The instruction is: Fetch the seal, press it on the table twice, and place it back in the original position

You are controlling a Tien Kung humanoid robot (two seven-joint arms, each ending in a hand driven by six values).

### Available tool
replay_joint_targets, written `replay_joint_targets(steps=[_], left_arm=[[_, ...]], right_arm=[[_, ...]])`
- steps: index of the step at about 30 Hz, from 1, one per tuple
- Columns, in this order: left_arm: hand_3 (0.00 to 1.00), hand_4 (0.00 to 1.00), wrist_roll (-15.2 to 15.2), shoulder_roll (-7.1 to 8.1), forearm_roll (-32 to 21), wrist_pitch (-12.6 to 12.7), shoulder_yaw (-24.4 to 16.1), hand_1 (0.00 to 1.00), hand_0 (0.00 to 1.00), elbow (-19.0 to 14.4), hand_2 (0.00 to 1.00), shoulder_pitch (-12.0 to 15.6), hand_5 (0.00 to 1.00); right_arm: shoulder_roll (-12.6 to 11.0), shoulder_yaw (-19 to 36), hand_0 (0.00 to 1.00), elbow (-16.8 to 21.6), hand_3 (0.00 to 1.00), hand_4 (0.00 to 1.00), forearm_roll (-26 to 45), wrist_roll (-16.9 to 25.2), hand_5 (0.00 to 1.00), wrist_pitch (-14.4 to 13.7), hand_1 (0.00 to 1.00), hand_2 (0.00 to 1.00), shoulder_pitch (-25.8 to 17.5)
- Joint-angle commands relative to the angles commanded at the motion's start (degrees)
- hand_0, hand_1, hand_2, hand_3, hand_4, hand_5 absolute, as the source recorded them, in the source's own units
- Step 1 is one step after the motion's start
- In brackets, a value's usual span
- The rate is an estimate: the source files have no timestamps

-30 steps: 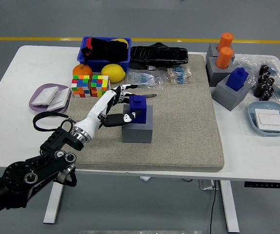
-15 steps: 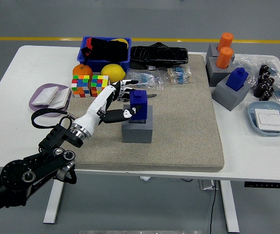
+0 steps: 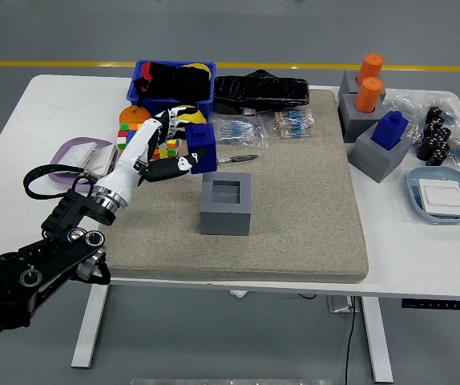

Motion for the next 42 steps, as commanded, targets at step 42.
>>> replay_joint_targets(steps=[42], left_arm=[[0.811,0.637,-5.2,-2.18,-5.8,1.2,2.1,0.581,0.649,13.0,0.566,6.5,0.002]], right_arm=[[0.3,0.4,0.786,0.0,0.619,0.806,-0.2,0.3,0.437,0.0,0.685,0.669,-0.3]])
